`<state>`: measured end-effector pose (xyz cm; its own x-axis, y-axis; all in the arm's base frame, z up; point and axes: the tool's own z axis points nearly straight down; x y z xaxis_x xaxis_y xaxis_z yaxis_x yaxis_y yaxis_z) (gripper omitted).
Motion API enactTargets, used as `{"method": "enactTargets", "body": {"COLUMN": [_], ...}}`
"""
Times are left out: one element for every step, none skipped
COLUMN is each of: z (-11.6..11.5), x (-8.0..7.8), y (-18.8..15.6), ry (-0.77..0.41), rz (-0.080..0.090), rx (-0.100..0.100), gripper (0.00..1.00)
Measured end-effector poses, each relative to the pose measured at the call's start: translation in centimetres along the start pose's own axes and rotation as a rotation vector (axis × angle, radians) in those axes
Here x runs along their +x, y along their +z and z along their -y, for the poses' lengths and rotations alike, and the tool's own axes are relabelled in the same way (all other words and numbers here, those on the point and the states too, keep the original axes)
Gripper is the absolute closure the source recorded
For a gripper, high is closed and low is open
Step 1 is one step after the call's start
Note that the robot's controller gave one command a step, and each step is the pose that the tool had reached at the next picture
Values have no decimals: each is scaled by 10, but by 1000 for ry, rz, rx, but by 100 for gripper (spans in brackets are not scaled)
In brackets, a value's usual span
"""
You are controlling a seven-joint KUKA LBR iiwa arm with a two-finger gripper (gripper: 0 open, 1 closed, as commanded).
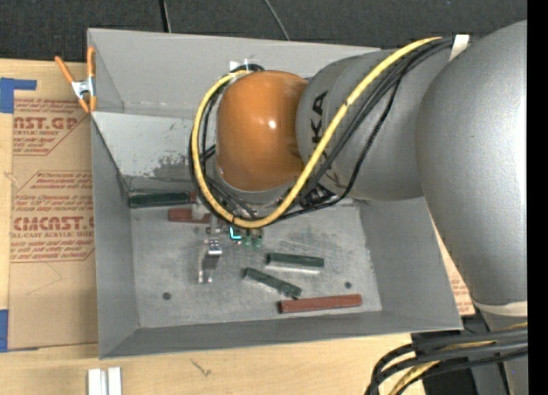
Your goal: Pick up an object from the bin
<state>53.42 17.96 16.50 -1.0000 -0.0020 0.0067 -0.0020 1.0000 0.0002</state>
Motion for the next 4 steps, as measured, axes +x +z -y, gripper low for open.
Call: {"method": "enactTargets", "body": {"z": [1, 9, 17, 18], "x": [-2, -2, -3, 16], "y": [-4, 8, 18, -13], "ry": [1, -62, -109, -149], "rz": [7, 14, 13, -2], "rx": [-1, -3, -3, 3], "gripper": [0, 0, 0, 0]}}
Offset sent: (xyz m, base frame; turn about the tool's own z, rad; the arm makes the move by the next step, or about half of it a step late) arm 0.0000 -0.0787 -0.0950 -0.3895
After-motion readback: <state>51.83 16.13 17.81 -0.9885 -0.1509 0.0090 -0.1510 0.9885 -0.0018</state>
